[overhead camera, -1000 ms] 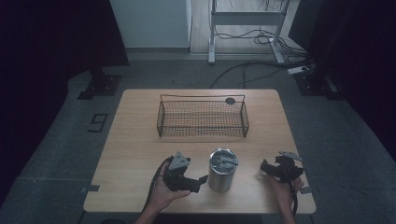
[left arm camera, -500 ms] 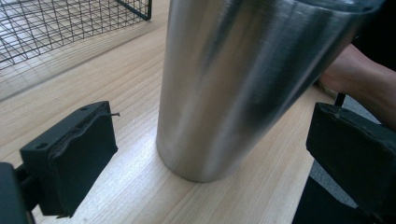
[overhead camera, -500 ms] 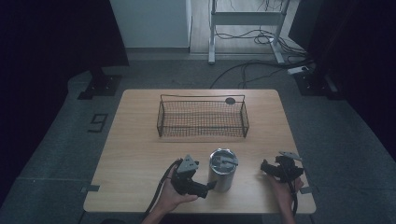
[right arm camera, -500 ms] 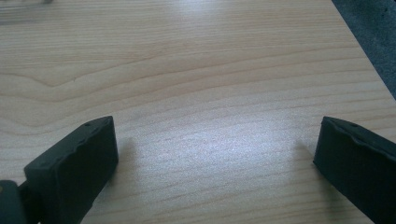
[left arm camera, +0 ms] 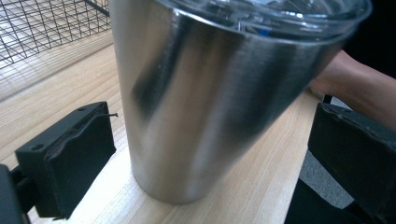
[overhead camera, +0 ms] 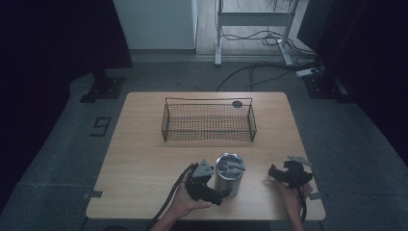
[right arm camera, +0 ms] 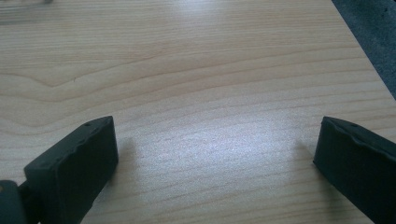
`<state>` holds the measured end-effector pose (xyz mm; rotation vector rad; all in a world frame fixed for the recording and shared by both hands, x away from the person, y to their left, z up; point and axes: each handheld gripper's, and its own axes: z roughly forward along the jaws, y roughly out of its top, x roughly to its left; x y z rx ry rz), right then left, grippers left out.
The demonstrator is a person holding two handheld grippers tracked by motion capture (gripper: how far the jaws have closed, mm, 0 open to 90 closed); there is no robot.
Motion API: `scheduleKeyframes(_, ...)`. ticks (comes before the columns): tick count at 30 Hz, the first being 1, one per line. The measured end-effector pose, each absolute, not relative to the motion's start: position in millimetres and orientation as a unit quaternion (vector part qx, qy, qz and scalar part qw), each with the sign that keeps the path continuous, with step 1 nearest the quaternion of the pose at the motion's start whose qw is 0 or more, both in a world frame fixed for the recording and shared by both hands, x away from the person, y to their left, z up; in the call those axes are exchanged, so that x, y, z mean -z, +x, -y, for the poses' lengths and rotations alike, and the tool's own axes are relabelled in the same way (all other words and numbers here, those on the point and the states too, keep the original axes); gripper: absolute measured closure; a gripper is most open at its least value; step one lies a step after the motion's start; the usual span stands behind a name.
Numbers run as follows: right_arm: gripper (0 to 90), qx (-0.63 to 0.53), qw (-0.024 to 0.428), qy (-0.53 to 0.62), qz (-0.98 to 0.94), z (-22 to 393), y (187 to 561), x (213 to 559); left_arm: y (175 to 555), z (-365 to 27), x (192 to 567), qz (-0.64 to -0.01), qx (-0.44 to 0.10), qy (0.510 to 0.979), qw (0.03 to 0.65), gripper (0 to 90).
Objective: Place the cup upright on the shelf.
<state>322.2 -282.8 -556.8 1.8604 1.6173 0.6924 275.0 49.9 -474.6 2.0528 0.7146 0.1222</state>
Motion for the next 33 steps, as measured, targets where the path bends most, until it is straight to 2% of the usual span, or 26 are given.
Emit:
scheduleKeyframes(17,0.0,-0.259,0.286,0.697,-0.605,282.7,322.2,556.8,290.2,-25.0,481.0,-0.295,-0.059,0.838,0.455,0.0)
scheduleKeyframes(33,0.0,-0.259,0.287,0.696,-0.605,282.8,322.2,556.8,294.9,-8.0,490.3,-0.28,-0.097,0.829,0.474,0.0)
